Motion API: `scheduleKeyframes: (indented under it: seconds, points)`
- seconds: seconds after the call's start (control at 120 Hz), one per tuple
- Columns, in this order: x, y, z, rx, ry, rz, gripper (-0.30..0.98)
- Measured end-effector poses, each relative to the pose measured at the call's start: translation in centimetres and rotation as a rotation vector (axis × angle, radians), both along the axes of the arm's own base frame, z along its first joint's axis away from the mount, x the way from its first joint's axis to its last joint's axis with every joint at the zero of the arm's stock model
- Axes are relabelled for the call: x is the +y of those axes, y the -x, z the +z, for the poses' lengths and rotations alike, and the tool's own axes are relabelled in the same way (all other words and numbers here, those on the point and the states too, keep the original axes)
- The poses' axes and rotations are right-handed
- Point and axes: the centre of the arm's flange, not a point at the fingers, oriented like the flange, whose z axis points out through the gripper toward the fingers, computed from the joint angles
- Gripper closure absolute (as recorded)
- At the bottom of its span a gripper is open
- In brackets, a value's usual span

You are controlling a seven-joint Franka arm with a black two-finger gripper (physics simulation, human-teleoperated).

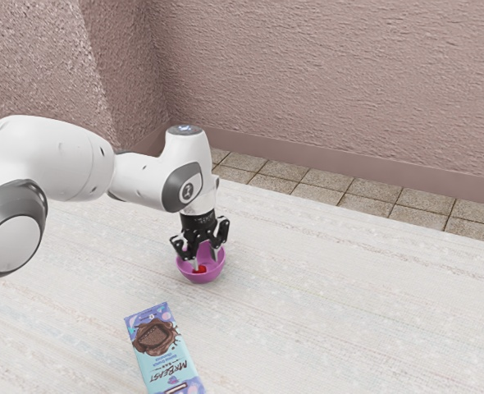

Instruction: Take strawberry from the bowl

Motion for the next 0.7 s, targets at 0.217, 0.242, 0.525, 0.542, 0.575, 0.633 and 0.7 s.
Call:
scheduleKeyframes:
  seconds: [0.217,0.242,0.525,0.542,0.575,0.633,0.7]
  points:
    - [0.0,0.1,-0.1,0.005,0.007,0.009,0.4]
    - [0.0,0.2,-0.1,0.006,0.007,0.011,0.39]
    - [0.2,0.2,-0.8,0.016,0.005,0.022,0.41]
    - [0.3,0.2,-0.9,0.017,0.004,0.022,0.41]
    - [0.3,0.2,-1.1,0.02,0.003,0.023,0.41]
    - [0.3,0.2,-1.2,0.022,0.002,0.024,0.41]
    - [0.3,0.1,-1.3,0.022,0.001,0.024,0.41]
